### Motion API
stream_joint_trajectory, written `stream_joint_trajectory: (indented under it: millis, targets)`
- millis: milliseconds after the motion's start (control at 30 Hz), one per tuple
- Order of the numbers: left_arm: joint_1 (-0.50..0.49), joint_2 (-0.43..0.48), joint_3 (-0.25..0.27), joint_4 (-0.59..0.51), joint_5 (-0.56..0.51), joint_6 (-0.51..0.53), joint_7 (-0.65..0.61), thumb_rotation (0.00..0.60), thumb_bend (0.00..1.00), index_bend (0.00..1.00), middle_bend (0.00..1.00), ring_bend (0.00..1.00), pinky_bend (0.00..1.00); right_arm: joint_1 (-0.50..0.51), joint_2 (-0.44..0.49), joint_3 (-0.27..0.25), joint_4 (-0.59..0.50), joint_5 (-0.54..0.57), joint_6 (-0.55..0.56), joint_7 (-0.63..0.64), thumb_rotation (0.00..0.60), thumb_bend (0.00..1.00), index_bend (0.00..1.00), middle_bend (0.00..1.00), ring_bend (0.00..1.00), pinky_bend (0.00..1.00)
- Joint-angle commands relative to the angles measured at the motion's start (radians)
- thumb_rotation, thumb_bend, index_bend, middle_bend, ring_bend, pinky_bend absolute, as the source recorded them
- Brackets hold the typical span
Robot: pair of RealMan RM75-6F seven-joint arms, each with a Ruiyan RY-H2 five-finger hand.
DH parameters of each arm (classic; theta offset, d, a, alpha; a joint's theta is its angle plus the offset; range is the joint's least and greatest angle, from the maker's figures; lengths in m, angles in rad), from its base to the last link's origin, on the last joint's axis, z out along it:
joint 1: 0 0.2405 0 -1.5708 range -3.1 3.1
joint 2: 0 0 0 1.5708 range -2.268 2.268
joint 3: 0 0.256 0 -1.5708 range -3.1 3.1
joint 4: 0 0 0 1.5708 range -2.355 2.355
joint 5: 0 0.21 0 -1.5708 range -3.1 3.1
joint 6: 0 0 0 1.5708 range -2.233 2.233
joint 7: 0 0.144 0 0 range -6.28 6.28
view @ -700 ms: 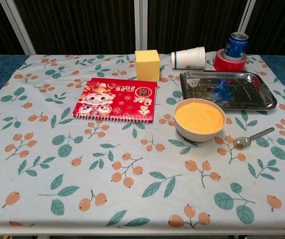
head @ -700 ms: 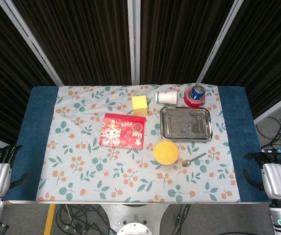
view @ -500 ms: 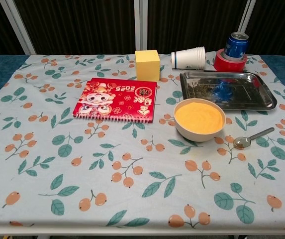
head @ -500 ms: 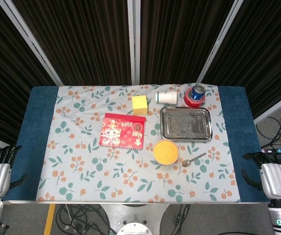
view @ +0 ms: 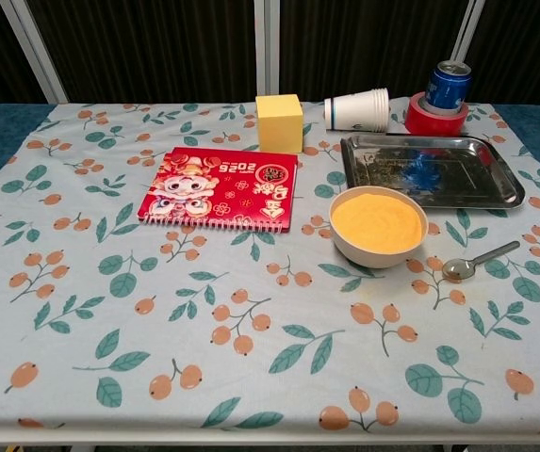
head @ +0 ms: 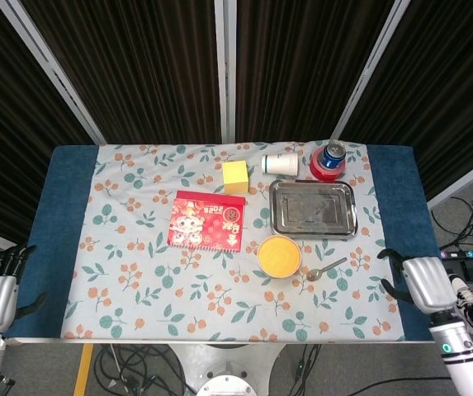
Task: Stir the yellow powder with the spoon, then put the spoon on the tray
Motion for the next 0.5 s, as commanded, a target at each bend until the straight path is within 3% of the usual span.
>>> stream_joint_trajectory:
  millis: [33, 267, 500]
  targets:
    - [0.0, 0.001, 0.0, -0.002, -0.004, -0.002, 0.002, 0.6, 0.22, 0.19, 0.18, 0.12, 0.12, 0.109, -0.043, 0.01, 0.071, 0.025, -0.162, -0.07, 0.6, 0.18, 0.4, 0.9, 0.88, 1.0]
    - [0.0, 0.002, -0.001, -0.012, -0.02, -0.014, 0.013, 0.6, 0.22, 0.19, 0.18, 0.12, 0.12, 0.216, -0.153, 0.01, 0.197, 0.083, -0.341, -0.135, 0.6, 0.19, 0.43, 0.93, 0.91, 1.0]
    - [-0.005, 0.003, -0.003, -0.018, -0.032, -0.028, 0.022, 0.6, 0.22, 0.19, 0.18, 0.12, 0.12, 0.26, -0.245, -0.004, 0.291, 0.116, -0.415, -0.141, 0.6, 0.23, 0.43, 0.93, 0.91, 1.0]
